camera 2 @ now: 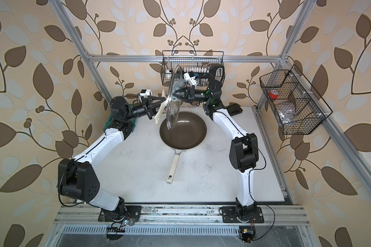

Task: Wipe the pot lid with a cloth
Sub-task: Wipe the pot lid.

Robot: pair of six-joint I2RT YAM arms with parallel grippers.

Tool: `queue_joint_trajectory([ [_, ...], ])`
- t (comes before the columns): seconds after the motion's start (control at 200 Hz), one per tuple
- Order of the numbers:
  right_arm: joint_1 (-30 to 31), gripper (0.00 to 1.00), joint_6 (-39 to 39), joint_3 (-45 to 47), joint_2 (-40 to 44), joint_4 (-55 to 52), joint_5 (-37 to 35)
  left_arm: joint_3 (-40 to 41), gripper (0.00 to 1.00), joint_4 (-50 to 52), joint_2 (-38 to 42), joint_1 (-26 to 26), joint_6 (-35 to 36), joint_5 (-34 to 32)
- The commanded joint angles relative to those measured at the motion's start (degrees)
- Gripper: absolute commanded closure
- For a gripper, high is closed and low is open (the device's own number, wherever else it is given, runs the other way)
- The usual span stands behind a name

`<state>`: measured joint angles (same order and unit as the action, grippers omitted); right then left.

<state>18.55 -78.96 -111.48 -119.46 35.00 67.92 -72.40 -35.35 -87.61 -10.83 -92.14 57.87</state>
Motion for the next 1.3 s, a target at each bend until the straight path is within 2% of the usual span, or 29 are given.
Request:
queue_joint_trajectory([
  [0.0, 0.26, 1.0, -0.4, -0.16, -1.74, 1.32, -2.65, -4.54, 1.0, -14.04, 4.56, -1.3, 1.24, 1.55],
  [0.155, 0.35, 1.0, 1.2, 4.76, -0.65, 1.03, -2.79, -5.12, 1.0, -12.57, 4.56, -1.3, 2.66, 1.29],
  [0.25, 0.35, 1.0, 2.86, 9.33, 1.67, 0.38, -2.08, -5.41, 1.0, -7.86, 6.77, -1.23, 6.65, 0.81],
  [0.34, 0.35, 1.0, 6.16, 14.78, 5.21, -2.53, -1.52, -5.99, 1.0, 0.19, 7.76, -1.12, 13.1, -0.29],
  [0.475, 0.31, 1.0, 12.76, 22.83, 11.69, -9.18, -0.92, -8.53, 1.0, 17.11, 9.2, -1.12, 27.05, -3.26],
  [0.65, -0.65, 1.0, 24.25, 28.49, 20.22, -23.64, -1.55, -10.03, 1.0, 29.31, 9.52, -1.04, 37.62, -7.45],
  [0.865, -4.58, 1.0, 42.22, 26.64, 27.54, -51.67, -4.96, -15.57, 1.0, 48.23, 8.66, -0.95, 54.73, -13.15],
  [1.075, -9.24, 1.0, 50.77, 24.69, 30.51, -66.43, -7.45, -21.57, 1.0, 60.13, 6.53, -0.95, 67.61, -16.44],
  [1.135, -9.42, 1.0, 54.84, 22.71, 30.28, -72.07, -8.61, -23.54, 1.0, 63.39, 5.45, -1.25, 72.8, -15.7],
  [1.295, -9.36, 1.0, 64.75, 17.09, 29.4, -87.73, -13.96, -30.5, 1.0, 75.74, 0.69, -3.1, 87.58, -19.36],
])
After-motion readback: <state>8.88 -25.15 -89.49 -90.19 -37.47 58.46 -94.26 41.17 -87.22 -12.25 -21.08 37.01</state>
